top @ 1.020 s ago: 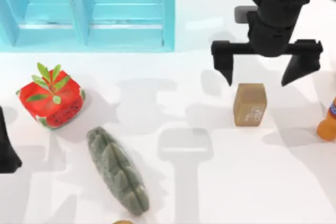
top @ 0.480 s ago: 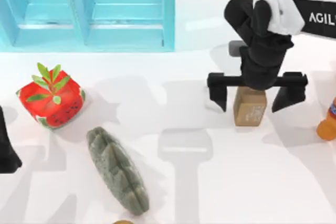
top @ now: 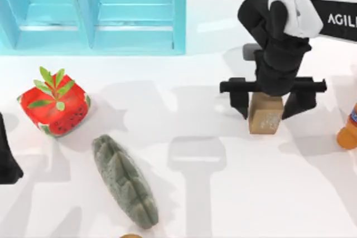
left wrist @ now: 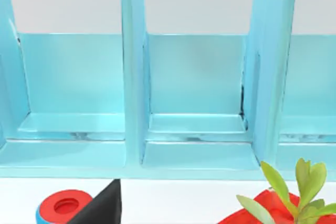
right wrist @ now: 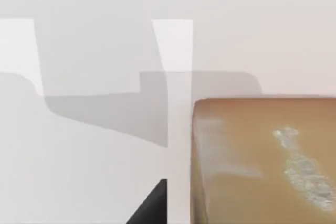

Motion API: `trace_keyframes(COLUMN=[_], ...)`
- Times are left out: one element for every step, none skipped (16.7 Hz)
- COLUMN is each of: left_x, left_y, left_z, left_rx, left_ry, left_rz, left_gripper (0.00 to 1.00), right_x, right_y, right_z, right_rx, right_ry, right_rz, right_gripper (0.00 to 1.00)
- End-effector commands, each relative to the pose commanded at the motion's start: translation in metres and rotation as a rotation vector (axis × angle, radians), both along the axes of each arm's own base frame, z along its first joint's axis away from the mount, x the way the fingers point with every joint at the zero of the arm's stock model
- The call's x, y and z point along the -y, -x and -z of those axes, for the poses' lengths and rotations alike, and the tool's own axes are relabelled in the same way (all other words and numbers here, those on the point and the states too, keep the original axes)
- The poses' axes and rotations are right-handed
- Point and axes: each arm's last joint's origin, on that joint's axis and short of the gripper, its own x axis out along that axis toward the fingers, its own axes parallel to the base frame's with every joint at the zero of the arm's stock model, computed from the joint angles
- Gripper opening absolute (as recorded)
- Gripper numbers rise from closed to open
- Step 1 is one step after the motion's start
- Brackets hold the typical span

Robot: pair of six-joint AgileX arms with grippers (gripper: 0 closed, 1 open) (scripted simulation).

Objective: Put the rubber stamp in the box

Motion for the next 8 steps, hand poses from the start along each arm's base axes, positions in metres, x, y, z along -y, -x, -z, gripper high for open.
trace_keyframes(left_x=[0.0, 0.0, 0.0, 0.0, 0.0, 0.0, 0.0, 0.0], left_y=[0.0, 0.0, 0.0, 0.0, 0.0, 0.0, 0.0, 0.0], left_z=[0.0, 0.0, 0.0, 0.0, 0.0, 0.0, 0.0, 0.0], left_rx=[0.0, 0.0, 0.0, 0.0, 0.0, 0.0, 0.0, 0.0], left_ry=[0.0, 0.0, 0.0, 0.0, 0.0, 0.0, 0.0, 0.0], left_rz=[0.0, 0.0, 0.0, 0.0, 0.0, 0.0, 0.0, 0.0], left_gripper=[1.0, 1.0, 1.0, 1.0, 1.0, 1.0, 1.0, 1.0], right_x=[0.0, 0.0, 0.0, 0.0, 0.0, 0.0, 0.0, 0.0], right_y=[0.0, 0.0, 0.0, 0.0, 0.0, 0.0, 0.0, 0.0], right_z=[0.0, 0.0, 0.0, 0.0, 0.0, 0.0, 0.0, 0.0], right_rx=[0.0, 0.0, 0.0, 0.0, 0.0, 0.0, 0.0, 0.0], right_ry=[0.0, 0.0, 0.0, 0.0, 0.0, 0.0, 0.0, 0.0], right_rz=[0.0, 0.0, 0.0, 0.0, 0.0, 0.0, 0.0, 0.0], right_gripper=[0.47, 0.4, 0.32, 0.25, 0.17, 0.1, 0.02, 0.0])
